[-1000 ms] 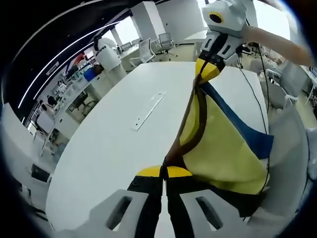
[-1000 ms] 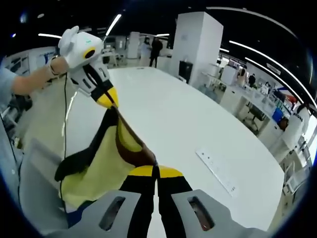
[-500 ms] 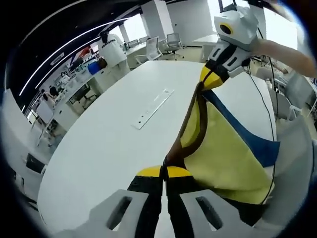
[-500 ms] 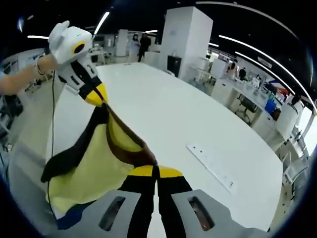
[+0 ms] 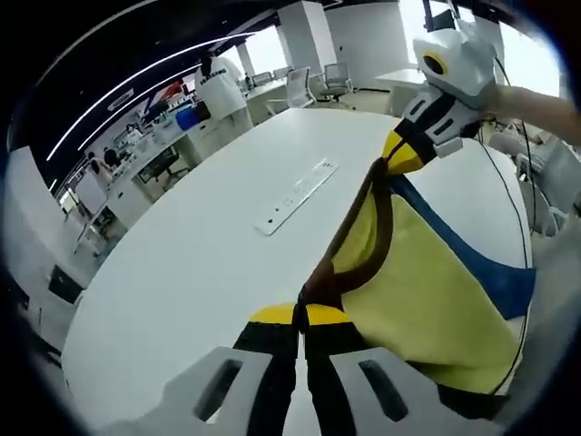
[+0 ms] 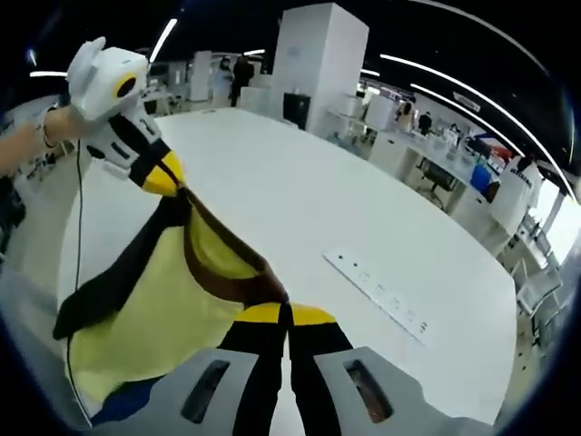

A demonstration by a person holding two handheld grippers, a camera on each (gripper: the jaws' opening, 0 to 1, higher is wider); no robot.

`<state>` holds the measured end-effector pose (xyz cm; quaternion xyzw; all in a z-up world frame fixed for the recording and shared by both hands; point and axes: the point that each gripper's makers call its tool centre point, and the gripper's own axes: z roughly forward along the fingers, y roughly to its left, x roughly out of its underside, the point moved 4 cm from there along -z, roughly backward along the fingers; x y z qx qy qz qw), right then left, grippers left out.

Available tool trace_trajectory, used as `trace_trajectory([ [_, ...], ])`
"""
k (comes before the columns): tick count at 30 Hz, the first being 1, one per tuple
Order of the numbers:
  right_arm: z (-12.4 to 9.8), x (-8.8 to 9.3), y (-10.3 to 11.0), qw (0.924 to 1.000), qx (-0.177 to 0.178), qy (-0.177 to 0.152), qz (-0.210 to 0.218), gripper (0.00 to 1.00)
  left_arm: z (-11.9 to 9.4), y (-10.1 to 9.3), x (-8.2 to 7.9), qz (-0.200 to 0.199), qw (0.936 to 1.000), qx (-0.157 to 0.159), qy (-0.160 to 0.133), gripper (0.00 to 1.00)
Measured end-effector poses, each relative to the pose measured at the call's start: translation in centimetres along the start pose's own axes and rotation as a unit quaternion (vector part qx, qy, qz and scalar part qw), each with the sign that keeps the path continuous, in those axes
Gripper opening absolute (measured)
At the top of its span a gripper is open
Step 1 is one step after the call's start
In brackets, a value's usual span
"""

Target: Fold the garment on the visible template until the final outline fits inside the template.

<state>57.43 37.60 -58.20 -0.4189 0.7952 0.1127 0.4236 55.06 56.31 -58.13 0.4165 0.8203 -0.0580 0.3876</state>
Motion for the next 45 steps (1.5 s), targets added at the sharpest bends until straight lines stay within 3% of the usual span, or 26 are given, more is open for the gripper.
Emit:
trace_trajectory([
  [7,2.3,1.1,-0.8,0.9994,0.033,-0.004,0.013,0.01,2.6,1.1,0.8,-0.003,0.9999,-0.017,0.003,0.0],
  [17,5.0,3.0,-0.8,0.9987,0.037,0.02,0.029,0.01,6.0,2.8,1.9,0.022,0.9991,-0.025,0.027,0.0],
  [24,6.5,4.1,-1.2,0.9974,0.046,0.039,0.041,0.01,8.2,3.2,2.5,0.021,0.9987,-0.039,0.024,0.0],
  [30,7.5,5.0,-1.3,0.9956,0.061,0.056,0.044,0.01,9.8,3.1,3.2,-0.037,0.9985,-0.03,0.027,0.0],
  [45,9.3,6.6,-2.2,0.9933,0.063,0.076,0.06,0.02,12.2,2.7,4.3,-0.042,0.9978,-0.03,0.042,0.0],
])
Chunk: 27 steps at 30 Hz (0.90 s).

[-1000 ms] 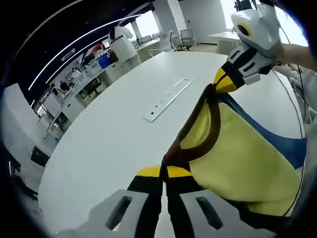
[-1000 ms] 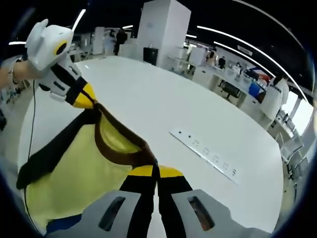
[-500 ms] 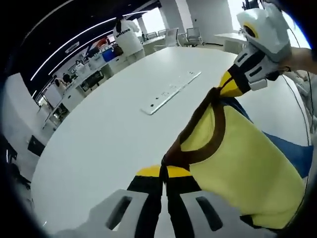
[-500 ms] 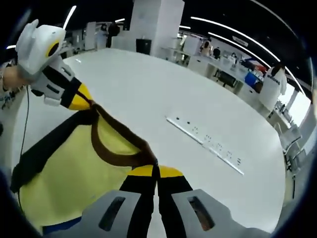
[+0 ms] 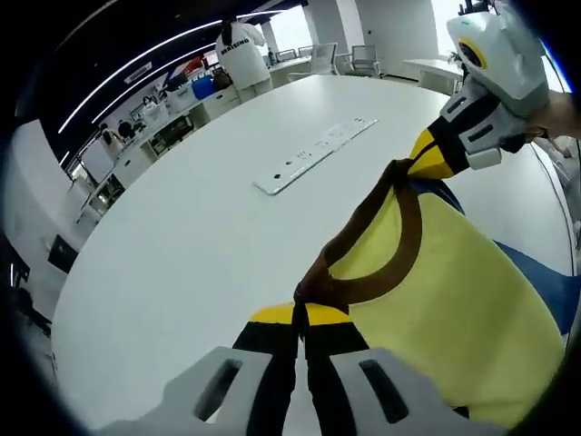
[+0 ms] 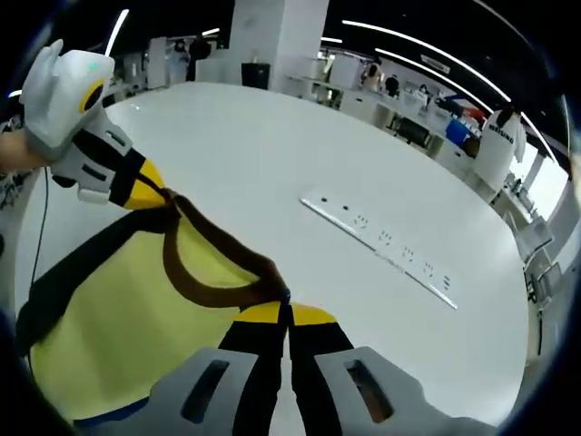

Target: Fold the garment on the visible template until the final outline fits inside the template.

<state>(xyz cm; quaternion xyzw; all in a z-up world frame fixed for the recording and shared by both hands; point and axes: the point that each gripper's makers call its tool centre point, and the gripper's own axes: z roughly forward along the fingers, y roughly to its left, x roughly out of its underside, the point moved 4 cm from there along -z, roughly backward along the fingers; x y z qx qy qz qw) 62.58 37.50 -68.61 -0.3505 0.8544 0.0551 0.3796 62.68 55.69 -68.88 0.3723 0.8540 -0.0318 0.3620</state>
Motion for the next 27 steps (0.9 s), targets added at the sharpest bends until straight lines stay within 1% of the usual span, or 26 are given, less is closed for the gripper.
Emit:
trace_trajectory([
  [3,0.1,0.2,-0.2,1.0,0.0,0.001,0.008,0.02,0.3,-0.2,-0.2,0.022,0.9998,0.002,-0.004,0.0],
  [6,0.0,-0.2,-0.4,1.0,0.004,-0.007,0.004,0.03,-0.1,-0.8,-0.2,0.016,0.9998,0.004,-0.006,0.0],
  [10,-0.3,-0.9,-0.9,0.9996,0.012,-0.026,0.003,0.03,-0.4,-0.6,-0.8,0.003,0.9997,-0.001,-0.022,0.05],
  [13,-0.5,-0.9,-1.1,0.9995,0.014,-0.028,0.005,0.05,-1.0,-0.7,-1.1,-0.004,0.9996,-0.001,-0.028,0.07],
  [15,-0.5,-0.6,-1.1,0.9995,0.016,-0.026,0.009,0.08,-1.3,-0.8,-1.4,-0.008,0.9994,-0.002,-0.033,0.08],
  [17,-0.6,-0.4,-1.0,0.9995,0.013,-0.026,0.013,0.1,-1.5,-1.2,-1.4,-0.014,0.9994,0.005,-0.032,0.1],
  [20,-1.0,-0.3,-0.7,0.9994,0.009,-0.03,0.012,0.11,-1.9,-1.4,-1.6,-0.013,0.9992,0.004,-0.037,0.1],
  [22,-1.3,-0.3,-0.4,0.9994,0.004,-0.032,0.008,0.12,-2.3,-1.3,-1.7,-0.02,0.9987,0.001,-0.047,0.1],
  [23,-1.4,-0.3,-0.3,0.9994,0.001,-0.033,0.006,0.13,-2.4,-1.5,-1.6,-0.026,0.9984,0.007,-0.05,0.11],
  [25,-1.6,-0.3,-0.2,0.9994,-0.001,-0.035,0.003,0.14,-2.7,-1.7,-1.4,-0.025,0.9987,0.011,-0.044,0.13],
  [27,-1.9,-0.4,-0.1,0.9992,-0.005,-0.038,0.005,0.15,-3.0,-1.7,-1.4,-0.02,0.9988,0.011,-0.044,0.13],
])
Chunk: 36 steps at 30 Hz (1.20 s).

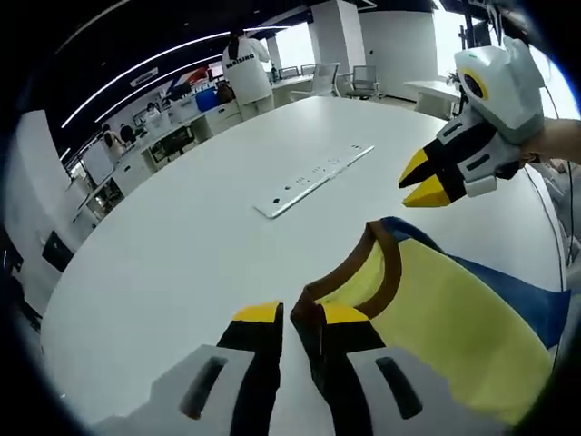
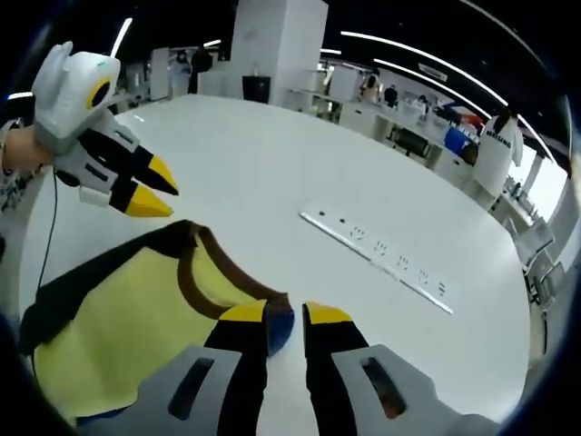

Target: Fold the garment on the visible template until the final outline fits inside the template.

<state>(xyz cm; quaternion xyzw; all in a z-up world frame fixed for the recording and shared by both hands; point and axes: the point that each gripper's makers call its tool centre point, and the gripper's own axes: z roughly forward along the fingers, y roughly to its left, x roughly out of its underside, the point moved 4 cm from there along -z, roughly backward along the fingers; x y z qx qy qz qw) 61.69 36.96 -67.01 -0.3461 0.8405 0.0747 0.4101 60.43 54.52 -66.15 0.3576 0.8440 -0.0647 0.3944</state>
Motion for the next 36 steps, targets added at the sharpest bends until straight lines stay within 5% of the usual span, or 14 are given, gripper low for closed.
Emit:
trace_trajectory([
  [22,-4.5,-0.7,1.9,0.9987,-0.023,-0.032,-0.031,0.25,-3.8,0.8,-0.8,0.02,0.9996,0.017,-0.013,0.28],
  [36,-7.8,0.0,3.3,0.9975,-0.028,-0.047,-0.044,0.33,-7.6,-1.5,-0.3,0.036,0.9985,0.029,-0.03,0.34],
])
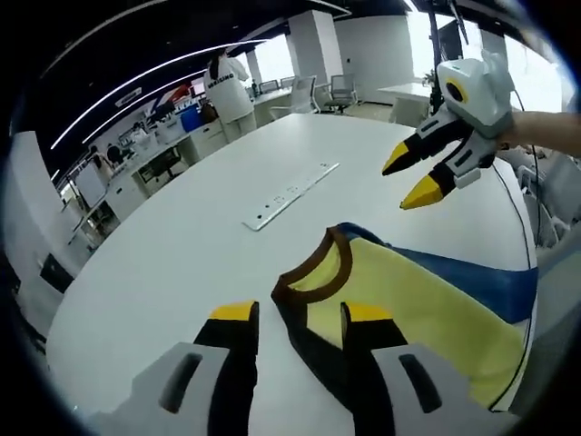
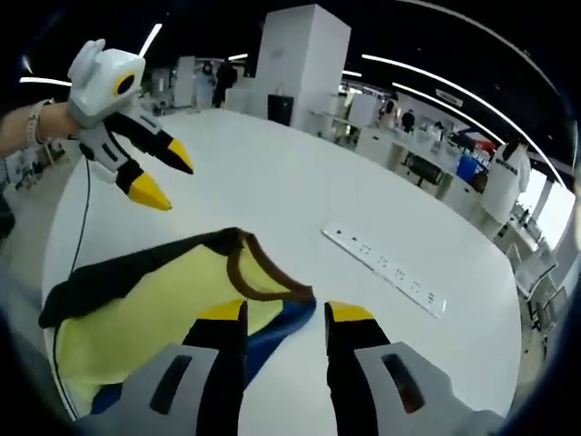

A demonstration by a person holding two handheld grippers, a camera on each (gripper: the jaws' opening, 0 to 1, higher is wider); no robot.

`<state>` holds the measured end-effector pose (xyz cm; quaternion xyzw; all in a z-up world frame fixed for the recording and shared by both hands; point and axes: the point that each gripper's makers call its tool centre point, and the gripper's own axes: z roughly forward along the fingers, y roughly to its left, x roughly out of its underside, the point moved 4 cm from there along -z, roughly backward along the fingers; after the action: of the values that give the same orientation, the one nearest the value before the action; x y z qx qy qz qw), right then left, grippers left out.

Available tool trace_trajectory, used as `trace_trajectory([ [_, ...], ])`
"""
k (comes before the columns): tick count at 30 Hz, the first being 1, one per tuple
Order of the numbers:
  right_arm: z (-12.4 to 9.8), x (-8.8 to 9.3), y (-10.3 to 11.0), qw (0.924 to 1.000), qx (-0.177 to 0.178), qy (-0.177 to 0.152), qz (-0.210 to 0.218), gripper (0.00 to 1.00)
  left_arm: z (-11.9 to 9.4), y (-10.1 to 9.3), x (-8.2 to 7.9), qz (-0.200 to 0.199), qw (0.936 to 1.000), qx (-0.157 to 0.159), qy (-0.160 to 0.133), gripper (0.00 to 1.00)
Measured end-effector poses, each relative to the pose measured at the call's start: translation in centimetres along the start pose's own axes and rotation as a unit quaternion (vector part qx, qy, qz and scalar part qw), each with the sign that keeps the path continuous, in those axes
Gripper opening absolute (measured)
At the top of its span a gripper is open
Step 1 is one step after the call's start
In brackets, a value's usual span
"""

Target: Fold the garment on the visible template until the final outline fits inside the template.

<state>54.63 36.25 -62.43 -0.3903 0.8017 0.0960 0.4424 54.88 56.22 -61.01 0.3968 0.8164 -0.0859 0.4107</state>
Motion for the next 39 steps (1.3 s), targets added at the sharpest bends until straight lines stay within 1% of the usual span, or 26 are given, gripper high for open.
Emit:
trace_trajectory([
  [2,-0.5,0.2,0.3,1.0,-0.002,0.0,-0.001,0.34,-0.8,-0.7,0.1,0.002,1.0,0.004,-0.005,0.36],
  [7,-1.9,0.4,0.8,1.0,-0.004,-0.006,-0.004,0.39,-2.0,-1.5,0.4,0.009,0.9999,0.001,-0.01,0.37],
  [11,-2.7,0.6,1.3,0.9999,-0.011,-0.008,-0.011,0.4,-2.9,-2.3,0.7,0.014,0.9998,0.005,-0.01,0.4],
  [14,-3.2,0.6,1.6,0.9997,-0.016,-0.01,-0.013,0.41,-3.6,-2.7,0.5,0.012,0.9998,0.006,-0.017,0.41],
  [17,-4.1,0.4,2.0,0.9995,-0.019,-0.016,-0.017,0.43,-4.3,-3.3,0.3,0.021,0.9996,0.01,-0.015,0.42],
  [20,-5.1,-0.2,2.2,0.9992,-0.021,-0.03,-0.018,0.46,-5.0,-3.6,-0.1,0.025,0.9994,0.011,-0.022,0.43],
  [24,-6.0,-0.4,2.3,0.9989,-0.022,-0.038,-0.019,0.46,-5.9,-4.3,-0.7,0.037,0.9987,0.015,-0.032,0.43],
  [29,-7.4,-0.1,2.7,0.9987,-0.025,-0.039,-0.021,0.47,-6.8,-4.7,-1.0,0.04,0.9983,0.019,-0.038,0.46],
  [34,-8.5,0.2,3.2,0.9985,-0.029,-0.042,-0.02,0.48,-7.6,-5.5,-0.8,0.051,0.9978,0.025,-0.033,0.48],
  [37,-9.2,0.2,3.6,0.9982,-0.036,-0.044,-0.015,0.51,-8.2,-5.9,-1.0,0.053,0.9975,0.029,-0.036,0.49],
  [39,-9.6,0.3,3.9,0.9982,-0.038,-0.044,-0.016,0.54,-8.7,-6.2,-1.1,0.054,0.9971,0.033,-0.043,0.5],
])
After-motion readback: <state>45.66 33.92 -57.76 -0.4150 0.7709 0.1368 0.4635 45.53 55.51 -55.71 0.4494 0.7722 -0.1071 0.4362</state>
